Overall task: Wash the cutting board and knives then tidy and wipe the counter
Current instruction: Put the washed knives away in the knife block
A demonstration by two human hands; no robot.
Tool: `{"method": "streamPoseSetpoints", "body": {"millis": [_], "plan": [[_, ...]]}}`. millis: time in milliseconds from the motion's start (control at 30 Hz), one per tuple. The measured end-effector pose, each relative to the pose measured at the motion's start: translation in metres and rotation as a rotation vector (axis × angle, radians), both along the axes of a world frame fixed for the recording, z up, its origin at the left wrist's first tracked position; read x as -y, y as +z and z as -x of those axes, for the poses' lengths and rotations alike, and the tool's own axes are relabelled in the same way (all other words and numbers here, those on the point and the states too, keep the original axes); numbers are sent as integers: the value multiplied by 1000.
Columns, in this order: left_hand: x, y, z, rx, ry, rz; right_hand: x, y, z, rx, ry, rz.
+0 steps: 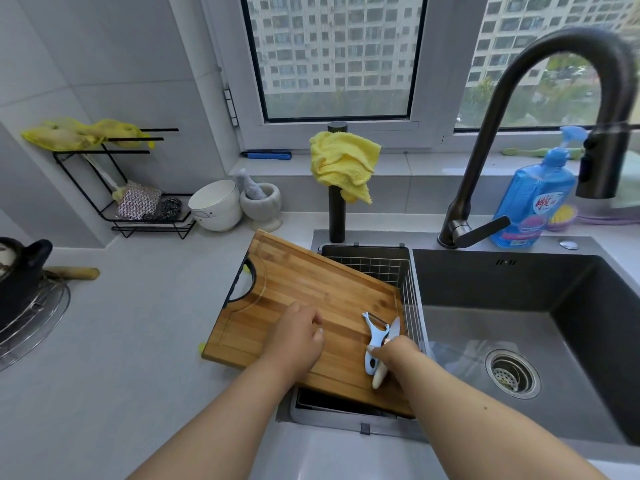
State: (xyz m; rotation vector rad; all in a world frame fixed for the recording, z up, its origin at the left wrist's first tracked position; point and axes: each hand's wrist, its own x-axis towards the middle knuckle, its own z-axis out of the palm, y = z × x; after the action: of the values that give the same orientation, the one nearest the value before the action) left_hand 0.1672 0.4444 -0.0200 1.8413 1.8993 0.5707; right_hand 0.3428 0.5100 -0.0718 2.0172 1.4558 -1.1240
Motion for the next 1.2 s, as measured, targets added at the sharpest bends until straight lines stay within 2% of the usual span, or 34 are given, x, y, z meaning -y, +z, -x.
{"method": "streamPoseSetpoints", "body": {"millis": [100,167,200,233,300,400,467,533,667,733,800,967,1067,1200], "plan": [[2,1,-1,-9,2,-4,5,14,2,5,26,-44],[4,3,0,-8,7,-4,8,12,5,-32,-53,-109],[5,3,1,-9,10,-6,8,7,7,-50,-121,-170],[7,4,2,-10,14,-9,10,4,8,-92,-247,-272],[10,6,5,-8,29,-19,16,5,12,-139,-361,-519],[15,11,9,-3,66,-57,20,18,28,-375,-253,-721],[19,15,14,7,96,-91,23,31,41,-471,-152,-761],[24,19,19,15,129,-123,24,39,55,-481,-96,-791],[36,28,34,17,186,-169,33,48,79,-568,-51,-865],[42,31,44,-4,223,-184,36,48,88,-557,7,-889],[50,33,54,-18,251,-190,38,46,95,-487,65,-816],[67,34,74,-20,282,-180,45,47,103,-433,-53,-928],[74,33,84,-12,310,-183,46,54,112,-452,-46,-858],[86,34,96,-9,319,-196,54,74,131,-688,-123,-1015]]}}
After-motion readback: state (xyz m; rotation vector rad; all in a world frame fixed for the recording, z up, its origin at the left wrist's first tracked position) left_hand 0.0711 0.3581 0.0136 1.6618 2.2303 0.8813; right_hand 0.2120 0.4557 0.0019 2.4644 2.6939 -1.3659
